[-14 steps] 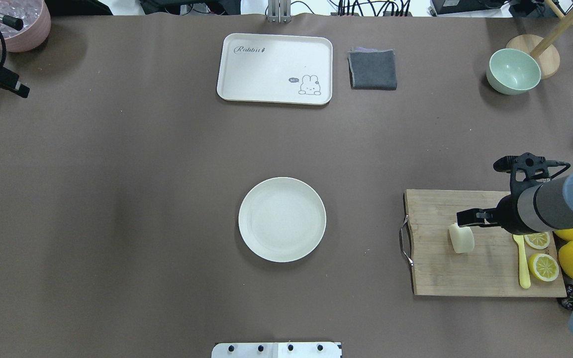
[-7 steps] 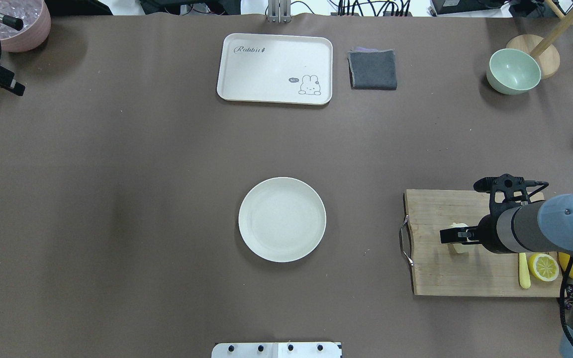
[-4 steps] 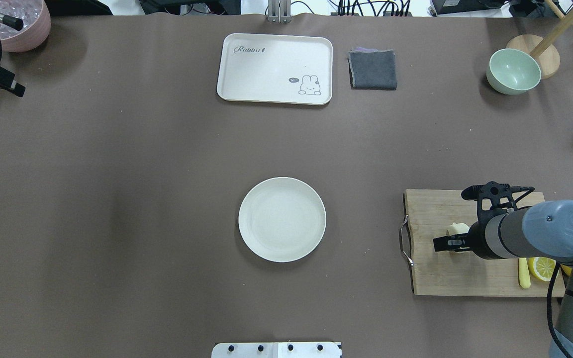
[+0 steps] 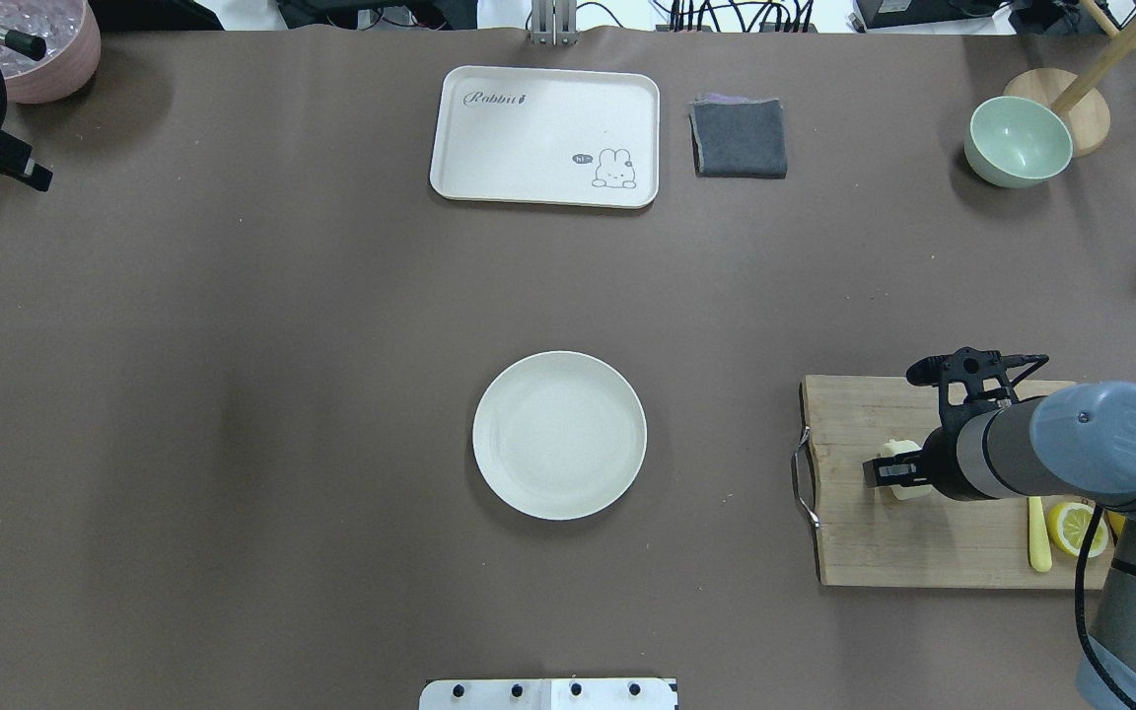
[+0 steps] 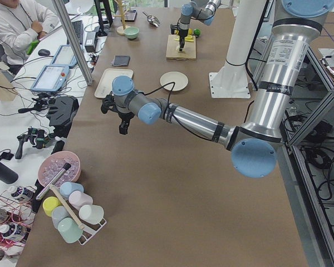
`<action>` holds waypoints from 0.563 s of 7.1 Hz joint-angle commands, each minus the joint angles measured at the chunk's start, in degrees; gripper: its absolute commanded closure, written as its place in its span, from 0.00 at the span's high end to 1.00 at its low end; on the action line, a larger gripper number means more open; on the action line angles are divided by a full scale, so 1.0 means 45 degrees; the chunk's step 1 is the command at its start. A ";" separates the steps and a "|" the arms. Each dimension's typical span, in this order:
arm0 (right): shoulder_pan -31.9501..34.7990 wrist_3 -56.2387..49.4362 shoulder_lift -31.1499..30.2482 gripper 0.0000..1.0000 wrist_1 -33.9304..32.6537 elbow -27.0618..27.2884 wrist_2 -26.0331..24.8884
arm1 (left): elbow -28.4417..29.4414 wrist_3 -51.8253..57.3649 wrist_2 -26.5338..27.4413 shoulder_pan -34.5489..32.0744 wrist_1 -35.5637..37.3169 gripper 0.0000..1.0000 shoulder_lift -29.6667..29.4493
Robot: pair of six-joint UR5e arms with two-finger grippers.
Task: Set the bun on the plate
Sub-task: 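Lift the bun with the right gripper and carry it over the white plate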
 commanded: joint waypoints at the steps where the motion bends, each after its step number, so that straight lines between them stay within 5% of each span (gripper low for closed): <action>1: 0.0209 0.0003 0.0170 0.07 -0.0045 0.0124 0.0221 | 0.0005 -0.0015 -0.0003 0.0013 0.0004 0.98 0.0032; 3: 0.0131 0.0197 0.1820 0.09 -0.1033 0.0008 0.0163 | 0.0005 -0.0015 -0.0003 -0.0006 0.0005 0.98 0.0052; 4: 0.0092 0.0314 0.3630 0.09 -0.3111 -0.0051 0.0085 | -0.0014 -0.0015 -0.0003 -0.0006 0.0005 0.98 0.0072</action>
